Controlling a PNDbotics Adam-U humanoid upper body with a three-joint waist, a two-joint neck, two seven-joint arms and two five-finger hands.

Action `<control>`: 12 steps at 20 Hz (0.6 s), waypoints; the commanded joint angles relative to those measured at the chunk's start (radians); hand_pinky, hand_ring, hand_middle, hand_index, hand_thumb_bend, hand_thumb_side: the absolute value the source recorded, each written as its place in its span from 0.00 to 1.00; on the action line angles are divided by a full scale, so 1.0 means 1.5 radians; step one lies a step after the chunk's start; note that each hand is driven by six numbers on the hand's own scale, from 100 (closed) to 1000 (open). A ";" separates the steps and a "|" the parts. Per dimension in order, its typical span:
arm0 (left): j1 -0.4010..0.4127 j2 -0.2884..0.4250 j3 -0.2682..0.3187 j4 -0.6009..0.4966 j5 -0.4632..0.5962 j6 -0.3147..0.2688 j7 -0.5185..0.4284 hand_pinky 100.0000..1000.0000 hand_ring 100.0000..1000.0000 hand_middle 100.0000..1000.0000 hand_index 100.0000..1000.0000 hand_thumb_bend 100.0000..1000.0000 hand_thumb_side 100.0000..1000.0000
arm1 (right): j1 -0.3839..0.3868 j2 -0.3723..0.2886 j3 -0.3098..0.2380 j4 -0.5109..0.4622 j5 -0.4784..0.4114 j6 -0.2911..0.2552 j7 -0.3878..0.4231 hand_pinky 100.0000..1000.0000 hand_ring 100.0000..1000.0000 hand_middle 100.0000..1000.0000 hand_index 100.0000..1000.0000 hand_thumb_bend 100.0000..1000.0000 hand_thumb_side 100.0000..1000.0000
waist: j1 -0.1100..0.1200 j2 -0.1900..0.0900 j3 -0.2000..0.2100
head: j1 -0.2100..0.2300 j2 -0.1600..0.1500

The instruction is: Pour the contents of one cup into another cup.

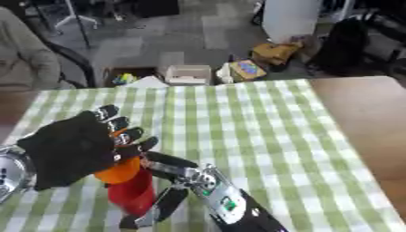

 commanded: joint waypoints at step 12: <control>-0.004 0.015 -0.016 0.008 -0.055 -0.020 0.028 0.27 0.29 0.39 0.80 0.78 0.00 | -0.009 -0.004 -0.008 -0.007 0.003 -0.025 0.019 0.28 0.23 0.16 0.72 0.00 0.00 | 0.002 -0.016 0.003 | -0.004 -0.007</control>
